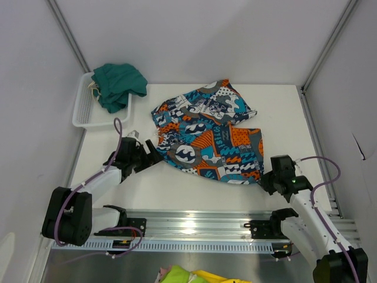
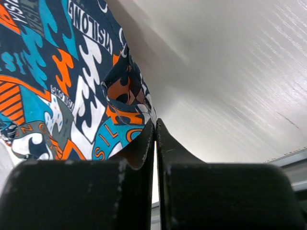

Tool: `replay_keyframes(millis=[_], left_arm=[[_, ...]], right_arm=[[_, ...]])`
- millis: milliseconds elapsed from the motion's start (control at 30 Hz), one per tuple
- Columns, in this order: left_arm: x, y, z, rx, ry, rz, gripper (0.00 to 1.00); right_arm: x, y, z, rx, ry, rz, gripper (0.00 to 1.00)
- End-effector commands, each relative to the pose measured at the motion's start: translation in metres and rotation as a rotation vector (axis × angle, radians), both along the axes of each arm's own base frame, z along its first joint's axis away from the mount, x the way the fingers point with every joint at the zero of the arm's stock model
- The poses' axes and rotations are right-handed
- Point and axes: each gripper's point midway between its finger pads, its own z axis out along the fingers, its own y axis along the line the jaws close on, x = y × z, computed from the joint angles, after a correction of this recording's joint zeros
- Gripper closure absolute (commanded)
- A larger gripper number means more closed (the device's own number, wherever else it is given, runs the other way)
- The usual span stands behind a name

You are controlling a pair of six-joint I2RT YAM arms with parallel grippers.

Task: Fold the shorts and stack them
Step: Fold the shorts

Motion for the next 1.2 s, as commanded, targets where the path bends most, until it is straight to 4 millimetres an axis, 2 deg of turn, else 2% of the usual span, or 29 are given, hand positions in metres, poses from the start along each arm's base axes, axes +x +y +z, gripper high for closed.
replay_keyframes(millis=[0, 167, 400, 433, 567, 633, 667, 700, 900, 1000, 1167], left_arm=[[0.015, -0.013, 0.015, -0.096, -0.051, 0.014, 0.09], [0.019, -0.017, 0.017, -0.166, -0.049, 0.081, 0.12], [0.018, -0.017, 0.000, -0.275, 0.011, 0.225, 0.16], [0.023, -0.018, 0.004, -0.318, -0.002, 0.256, 0.16], [0.015, -0.014, -0.009, -0.371, 0.034, 0.348, 0.16], [0.019, -0.009, -0.008, -0.399, 0.023, 0.413, 0.17], [0.024, -0.008, 0.000, -0.423, -0.012, 0.430, 0.17], [0.020, -0.003, -0.007, -0.426, -0.012, 0.466, 0.17], [0.021, 0.006, -0.007, -0.530, -0.009, 0.612, 0.19], [0.023, 0.009, -0.009, -0.556, -0.015, 0.657, 0.21], [0.029, 0.004, -0.011, -0.571, -0.003, 0.661, 0.26]], right_arm=[[-0.002, -0.005, 0.004, -0.029, 0.016, 0.001, 1.00], [-0.004, -0.003, -0.005, -0.022, 0.031, 0.003, 1.00], [-0.003, 0.000, -0.003, -0.001, 0.014, -0.009, 1.00], [-0.002, 0.000, -0.003, 0.002, 0.009, -0.011, 1.00], [-0.001, 0.002, -0.001, 0.012, 0.000, -0.012, 1.00], [0.000, 0.003, 0.000, 0.017, -0.004, -0.013, 1.00], [0.000, 0.003, 0.000, 0.020, -0.005, -0.012, 1.00], [0.000, 0.004, -0.001, 0.021, -0.004, -0.010, 1.00], [-0.001, 0.006, -0.003, 0.036, -0.011, -0.011, 1.00], [-0.002, 0.007, -0.004, 0.043, -0.011, -0.013, 1.00], [-0.001, 0.009, -0.004, 0.052, -0.016, -0.012, 1.00]])
